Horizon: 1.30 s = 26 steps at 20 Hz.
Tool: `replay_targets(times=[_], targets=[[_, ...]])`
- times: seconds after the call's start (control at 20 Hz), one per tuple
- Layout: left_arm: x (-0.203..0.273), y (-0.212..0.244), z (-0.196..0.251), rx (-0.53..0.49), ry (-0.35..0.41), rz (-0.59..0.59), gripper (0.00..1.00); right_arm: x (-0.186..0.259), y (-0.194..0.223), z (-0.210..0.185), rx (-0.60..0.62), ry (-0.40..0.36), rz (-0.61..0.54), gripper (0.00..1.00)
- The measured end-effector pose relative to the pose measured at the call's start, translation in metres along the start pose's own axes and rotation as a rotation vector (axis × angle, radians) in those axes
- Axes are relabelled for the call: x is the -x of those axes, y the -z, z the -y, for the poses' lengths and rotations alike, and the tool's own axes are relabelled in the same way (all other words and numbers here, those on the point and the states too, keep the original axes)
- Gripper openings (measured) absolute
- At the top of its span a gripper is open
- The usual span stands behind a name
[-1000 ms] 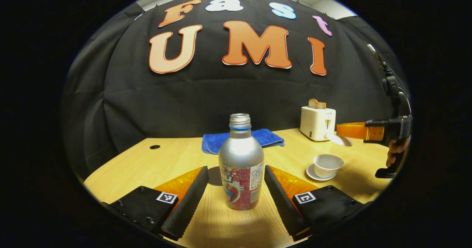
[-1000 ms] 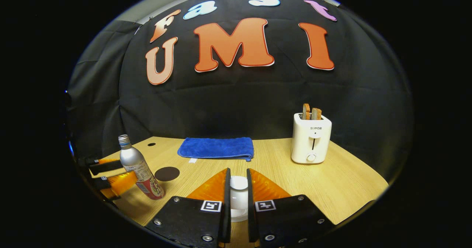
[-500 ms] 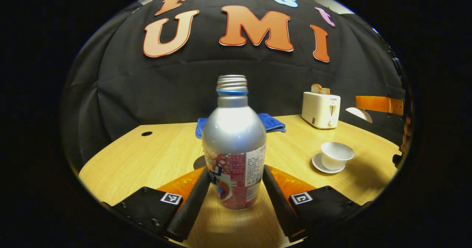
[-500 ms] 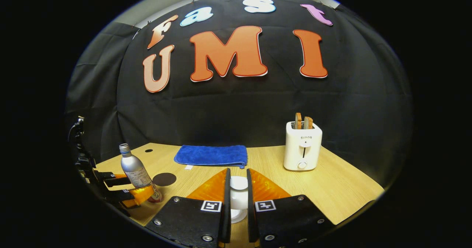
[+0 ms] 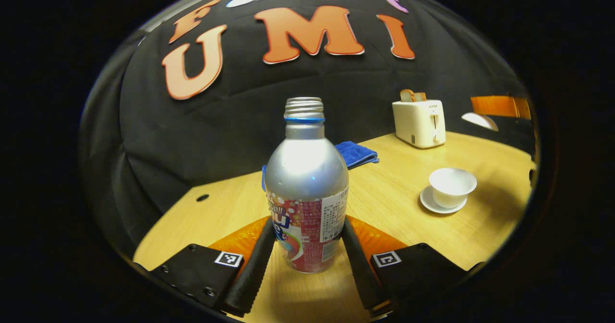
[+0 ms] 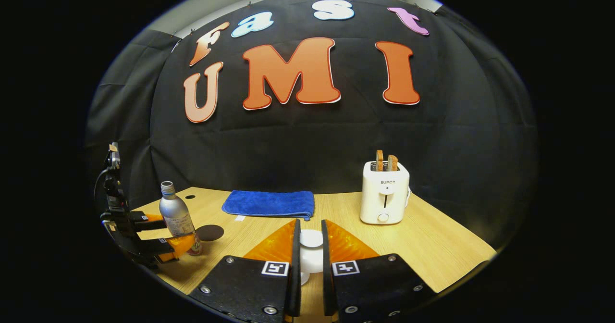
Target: Open the teacup lid with one hand, grasp the water bottle and pour water into the teacup with the other hand; after pouring, place the water bottle on the coaster and then close the teacup lid.
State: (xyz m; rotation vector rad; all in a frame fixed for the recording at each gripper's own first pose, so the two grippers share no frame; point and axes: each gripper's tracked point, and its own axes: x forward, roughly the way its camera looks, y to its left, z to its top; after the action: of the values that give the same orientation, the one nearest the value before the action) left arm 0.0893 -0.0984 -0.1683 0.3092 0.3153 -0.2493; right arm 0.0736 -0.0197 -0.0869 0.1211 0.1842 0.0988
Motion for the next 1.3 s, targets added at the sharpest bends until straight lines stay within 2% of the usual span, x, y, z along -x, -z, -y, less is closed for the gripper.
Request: replay_targets(times=[0.45, 0.8, 1.3], targets=[[-0.013, -0.026, 0.019, -0.373, 0.013, 0.0, 0.83, 0.019, 0.005, 0.036, -0.032, 0.032, 0.0, 0.18], [-0.027, -0.026, 0.047, -0.59, 0.058, -0.018, 0.82, 0.024, 0.008, 0.061, -0.054, 0.055, 0.003, 0.19], [-0.028, -0.04, 0.047, -0.944, 0.067, -0.025, 0.82, 0.028, 0.005, 0.075, -0.057, 0.062, 0.02, 0.19]])
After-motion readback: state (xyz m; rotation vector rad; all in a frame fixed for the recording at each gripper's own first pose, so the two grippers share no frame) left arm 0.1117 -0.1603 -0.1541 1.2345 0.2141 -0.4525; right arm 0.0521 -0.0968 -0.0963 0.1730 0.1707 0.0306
